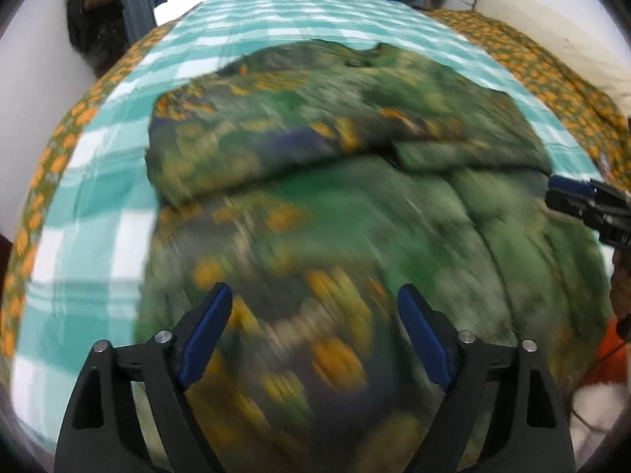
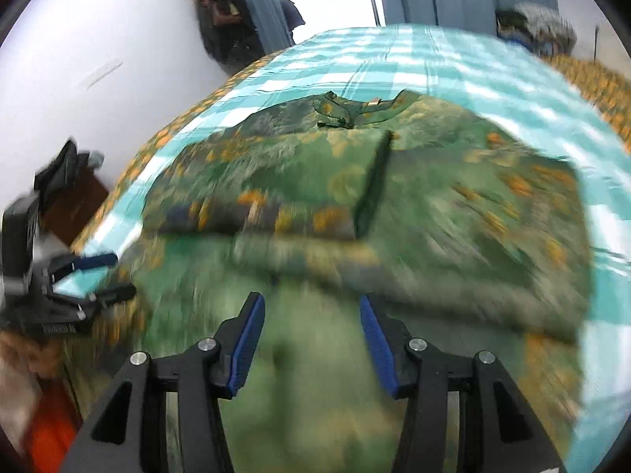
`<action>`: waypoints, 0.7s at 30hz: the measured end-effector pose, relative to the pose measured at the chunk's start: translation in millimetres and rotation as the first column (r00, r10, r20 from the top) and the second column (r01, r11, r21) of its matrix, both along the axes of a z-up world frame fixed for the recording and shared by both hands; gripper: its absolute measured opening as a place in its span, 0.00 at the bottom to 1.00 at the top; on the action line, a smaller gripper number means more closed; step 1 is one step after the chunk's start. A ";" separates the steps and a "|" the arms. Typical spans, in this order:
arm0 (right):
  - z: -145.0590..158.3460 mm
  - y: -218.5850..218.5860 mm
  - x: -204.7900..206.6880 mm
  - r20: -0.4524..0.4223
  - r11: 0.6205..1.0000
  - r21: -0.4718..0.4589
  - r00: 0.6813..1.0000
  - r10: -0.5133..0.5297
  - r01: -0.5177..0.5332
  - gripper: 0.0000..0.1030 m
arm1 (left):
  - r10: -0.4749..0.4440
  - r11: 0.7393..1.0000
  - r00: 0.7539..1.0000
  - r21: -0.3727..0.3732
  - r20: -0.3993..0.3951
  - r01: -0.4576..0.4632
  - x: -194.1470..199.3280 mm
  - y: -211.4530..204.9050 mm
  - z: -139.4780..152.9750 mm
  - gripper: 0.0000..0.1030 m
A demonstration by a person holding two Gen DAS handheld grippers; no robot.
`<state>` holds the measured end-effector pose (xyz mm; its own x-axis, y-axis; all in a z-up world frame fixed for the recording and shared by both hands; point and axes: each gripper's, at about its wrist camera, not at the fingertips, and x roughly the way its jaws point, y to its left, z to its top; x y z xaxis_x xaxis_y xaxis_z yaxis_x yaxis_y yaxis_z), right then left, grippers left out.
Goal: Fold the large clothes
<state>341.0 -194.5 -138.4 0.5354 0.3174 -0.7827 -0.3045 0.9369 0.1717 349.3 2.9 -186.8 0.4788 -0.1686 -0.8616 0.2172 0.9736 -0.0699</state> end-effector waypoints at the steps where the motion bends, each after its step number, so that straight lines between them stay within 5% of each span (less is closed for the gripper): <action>1: 1.7 -8.5 -22.1 0.013 0.999 -0.036 1.000 -0.013 0.013 0.50 | -0.004 1.000 1.000 -0.006 -0.002 0.004 -10.9 -2.8 -2.8 0.89; 5: -16.2 -36.8 -78.9 -0.020 0.989 -0.105 0.994 -0.104 0.101 0.57 | -0.031 0.998 0.998 0.059 -0.050 0.034 -36.0 -15.0 -34.2 0.94; 8: -50.2 -52.5 -96.4 -0.113 0.980 -0.105 0.977 -0.181 0.169 0.58 | -0.042 0.990 0.999 0.133 -0.006 0.042 -42.6 -23.5 -44.2 0.99; 21: -54.0 -48.4 -98.6 -0.084 0.963 -0.108 0.963 -0.257 0.247 0.62 | -0.037 0.992 0.999 0.120 -0.038 0.042 -36.2 -19.8 -43.9 0.99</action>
<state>242.4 -242.9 -192.4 0.5087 0.1032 -0.8547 -0.0427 0.9946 0.0947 313.2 -16.9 -230.7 0.4421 -0.0808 -0.8933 0.2550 0.9662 0.0388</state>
